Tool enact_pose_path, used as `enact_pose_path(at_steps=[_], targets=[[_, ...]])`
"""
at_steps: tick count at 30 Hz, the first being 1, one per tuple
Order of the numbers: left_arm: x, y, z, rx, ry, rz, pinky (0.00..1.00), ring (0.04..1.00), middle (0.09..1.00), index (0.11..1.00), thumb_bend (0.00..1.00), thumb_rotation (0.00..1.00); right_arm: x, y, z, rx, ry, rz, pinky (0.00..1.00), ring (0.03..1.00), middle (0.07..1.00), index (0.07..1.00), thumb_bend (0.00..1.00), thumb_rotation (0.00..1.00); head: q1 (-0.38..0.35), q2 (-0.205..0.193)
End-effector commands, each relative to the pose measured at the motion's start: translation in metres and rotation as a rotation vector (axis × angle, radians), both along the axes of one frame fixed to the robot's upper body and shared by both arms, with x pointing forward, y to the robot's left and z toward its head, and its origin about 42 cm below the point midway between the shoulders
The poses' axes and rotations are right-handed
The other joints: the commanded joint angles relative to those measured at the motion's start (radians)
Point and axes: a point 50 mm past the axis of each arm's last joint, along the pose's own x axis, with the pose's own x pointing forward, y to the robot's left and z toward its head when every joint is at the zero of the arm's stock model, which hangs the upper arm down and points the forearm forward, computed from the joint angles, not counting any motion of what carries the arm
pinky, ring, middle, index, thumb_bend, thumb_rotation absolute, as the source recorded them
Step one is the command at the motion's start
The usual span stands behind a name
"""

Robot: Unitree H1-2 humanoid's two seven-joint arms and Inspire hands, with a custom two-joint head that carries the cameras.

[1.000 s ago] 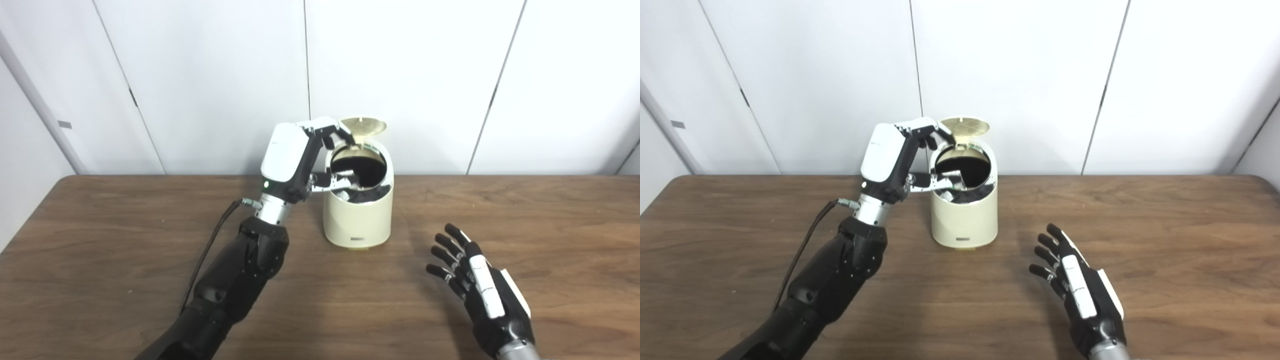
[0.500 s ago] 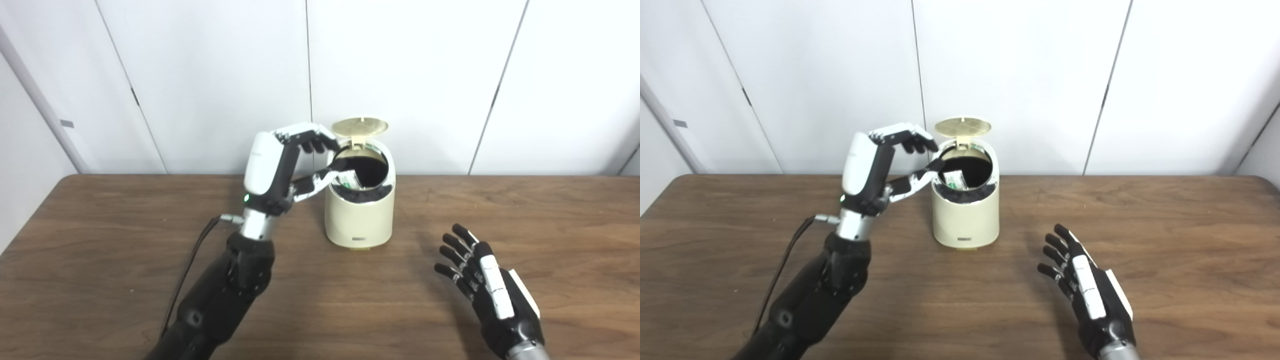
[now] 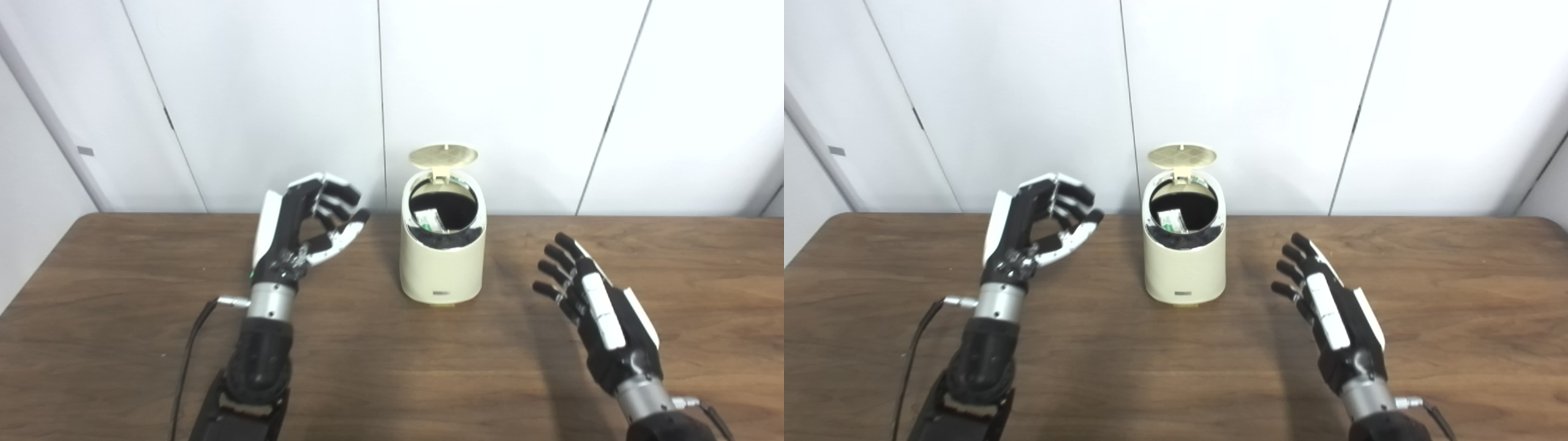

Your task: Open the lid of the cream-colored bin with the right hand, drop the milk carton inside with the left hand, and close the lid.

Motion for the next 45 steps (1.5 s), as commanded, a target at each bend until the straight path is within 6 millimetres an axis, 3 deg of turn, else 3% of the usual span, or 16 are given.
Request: enact_pose_path(at_steps=[1,3,5,8,12,17,21,23,26,38,45], targets=[[-0.006,0.004,0.009,-0.019,0.013,-0.022,0.56,0.642,0.684,0.697,0.54,0.25,0.015,0.003,0.025,-0.035,-0.109,0.012,0.81,0.898,0.916,0.905,0.53,0.82,0.0,0.004],[-0.013,0.01,0.003,-0.021,0.049,-0.033,0.66,0.718,0.755,0.778,0.52,0.34,0.021,0.004,0.031,-0.059,-0.124,0.018,0.82,0.904,0.917,0.907,0.53,0.82,-0.003,0.001],[-0.021,0.016,-0.005,0.001,0.085,-0.037,0.77,0.797,0.818,0.842,0.52,0.49,0.025,0.004,0.037,-0.112,-0.151,0.028,0.83,0.912,0.916,0.903,0.52,0.83,-0.007,0.006],[-0.031,0.024,-0.018,-0.014,0.131,-0.048,0.81,0.84,0.87,0.902,0.53,0.69,0.032,0.006,0.047,-0.172,-0.182,0.035,0.84,0.918,0.921,0.901,0.53,0.85,-0.011,0.005],[-0.041,0.03,-0.037,-0.052,0.173,-0.075,0.92,0.918,0.953,0.978,0.57,0.85,0.043,0.009,0.059,-0.261,-0.226,0.033,0.84,0.922,0.932,0.91,0.51,0.84,-0.018,-0.005],[-0.054,0.03,-0.065,-0.096,0.196,-0.09,0.99,0.989,0.998,1.0,0.6,0.95,0.057,0.017,0.079,-0.408,-0.28,0.014,0.78,0.898,0.927,0.904,0.51,0.85,-0.012,-0.013],[-0.059,0.025,-0.078,-0.148,0.19,-0.07,1.0,0.999,1.0,1.0,0.59,0.95,0.067,0.021,0.09,-0.517,-0.329,0.012,0.77,0.891,0.927,0.897,0.49,0.84,-0.011,-0.016],[-0.064,0.022,-0.086,-0.192,0.184,-0.053,1.0,0.987,1.0,1.0,0.6,0.9,0.073,0.024,0.097,-0.571,-0.337,0.005,0.84,0.915,0.939,0.901,0.5,0.85,-0.011,-0.017],[-0.068,0.019,-0.094,-0.219,0.179,-0.05,1.0,0.991,1.0,1.0,0.59,0.89,0.08,0.026,0.106,-0.637,-0.355,-0.004,0.87,0.928,0.948,0.912,0.5,0.86,-0.015,-0.018],[-0.078,0.015,-0.111,-0.257,0.191,-0.035,1.0,0.988,0.989,1.0,0.57,0.87,0.109,0.041,0.14,-0.744,-0.451,0.005,0.8,0.893,0.928,0.913,0.52,0.84,-0.014,-0.025],[-0.081,0.01,-0.117,-0.26,0.186,-0.041,0.98,0.961,0.97,0.998,0.57,0.9,0.119,0.05,0.144,-0.784,-0.506,0.018,0.81,0.891,0.91,0.897,0.47,0.8,-0.013,-0.031]])
